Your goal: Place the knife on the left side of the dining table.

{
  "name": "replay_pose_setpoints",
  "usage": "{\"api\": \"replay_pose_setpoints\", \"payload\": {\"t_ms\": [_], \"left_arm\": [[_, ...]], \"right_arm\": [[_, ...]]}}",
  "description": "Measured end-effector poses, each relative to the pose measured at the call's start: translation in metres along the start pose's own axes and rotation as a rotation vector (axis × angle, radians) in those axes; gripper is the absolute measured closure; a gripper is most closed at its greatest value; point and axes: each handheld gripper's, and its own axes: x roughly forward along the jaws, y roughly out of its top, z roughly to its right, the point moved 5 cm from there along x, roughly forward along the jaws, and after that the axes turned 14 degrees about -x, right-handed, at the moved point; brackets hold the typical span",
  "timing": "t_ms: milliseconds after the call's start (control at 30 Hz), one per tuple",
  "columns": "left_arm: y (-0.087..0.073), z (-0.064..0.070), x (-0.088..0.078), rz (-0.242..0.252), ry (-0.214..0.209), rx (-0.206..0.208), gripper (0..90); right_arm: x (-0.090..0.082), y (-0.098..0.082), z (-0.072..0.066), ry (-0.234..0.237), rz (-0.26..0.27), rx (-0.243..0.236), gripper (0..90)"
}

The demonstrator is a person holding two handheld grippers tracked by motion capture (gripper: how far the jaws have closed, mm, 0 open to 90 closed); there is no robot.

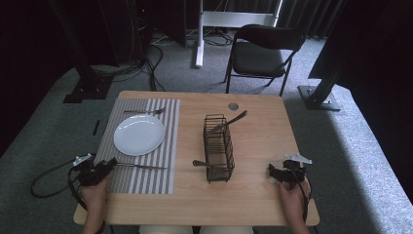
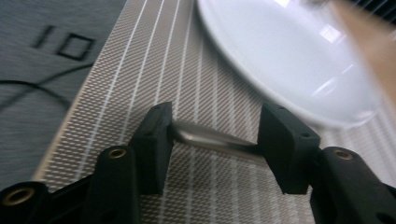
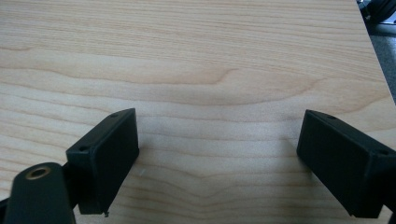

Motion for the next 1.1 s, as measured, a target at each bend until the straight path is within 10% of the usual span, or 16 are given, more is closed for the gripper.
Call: {"api": "replay_pose_setpoints", "payload": {"t_ms": [300, 800, 1100], "left_arm": [[-0.007, 0.011, 0.003, -0.012, 0.101, 0.171, 38.1], [-0.020, 0.015, -0.027, 0.085, 0.087, 0.223, 37.3], [-0.043, 0.031, -0.038, 0.032, 0.007, 0.248, 34.2]], "right_arm": [[0.000, 0.000, 0.000, 0.000, -0.001, 0.000, 11.9], [0.000, 0.000, 0.000, 0.000, -0.001, 0.000, 11.9], [0.000, 0.000, 0.000, 0.000, -0.001, 0.000, 11.9]]}}
